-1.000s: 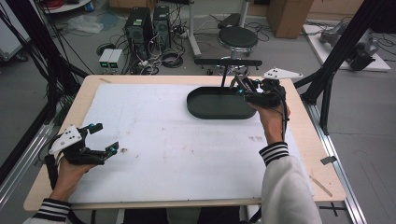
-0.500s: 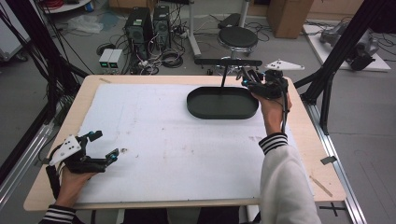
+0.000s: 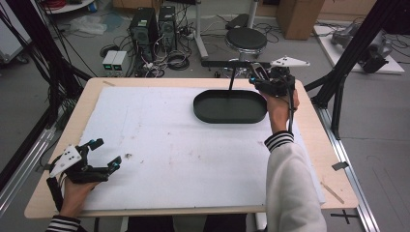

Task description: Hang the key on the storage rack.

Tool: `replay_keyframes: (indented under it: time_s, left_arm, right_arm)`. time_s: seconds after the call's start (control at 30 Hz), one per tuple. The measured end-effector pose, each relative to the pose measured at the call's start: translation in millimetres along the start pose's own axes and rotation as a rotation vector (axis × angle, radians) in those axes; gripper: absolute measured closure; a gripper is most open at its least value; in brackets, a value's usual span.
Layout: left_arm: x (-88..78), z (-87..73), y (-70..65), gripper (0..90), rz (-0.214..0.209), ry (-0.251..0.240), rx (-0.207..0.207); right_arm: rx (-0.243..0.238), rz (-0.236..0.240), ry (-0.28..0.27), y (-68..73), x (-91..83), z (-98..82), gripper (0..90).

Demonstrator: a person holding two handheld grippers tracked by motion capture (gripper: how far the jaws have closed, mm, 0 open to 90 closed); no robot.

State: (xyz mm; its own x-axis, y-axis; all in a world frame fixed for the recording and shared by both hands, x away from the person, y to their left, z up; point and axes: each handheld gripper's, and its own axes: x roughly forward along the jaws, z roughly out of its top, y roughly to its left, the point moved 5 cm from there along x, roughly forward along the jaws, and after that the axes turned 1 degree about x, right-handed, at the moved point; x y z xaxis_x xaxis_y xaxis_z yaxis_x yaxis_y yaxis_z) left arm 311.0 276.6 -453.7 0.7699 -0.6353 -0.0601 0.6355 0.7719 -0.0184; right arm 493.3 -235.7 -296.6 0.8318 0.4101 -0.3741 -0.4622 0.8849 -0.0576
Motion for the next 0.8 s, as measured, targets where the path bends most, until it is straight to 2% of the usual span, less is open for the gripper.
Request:
replay_keyframes:
  time_s: [0.17, 0.4, 0.8]
  left_arm:
    - [-3.2, 0.2, -0.9, 1.7, 0.013, -0.035, 0.009]
    - [-4.1, 0.0, -2.0, 1.7, 0.019, -0.042, 0.027]
    - [-4.8, 0.0, -2.6, 1.7, 0.015, -0.051, 0.029]
  right_arm:
    - [0.009, -0.018, 0.003, -4.2, 5.0, 0.7, 48.0]
    - [0.009, -0.021, -0.006, -6.1, 11.1, 2.2, 48.0]
    - [0.003, -0.045, 0.005, -8.9, 22.1, 8.3, 47.9]
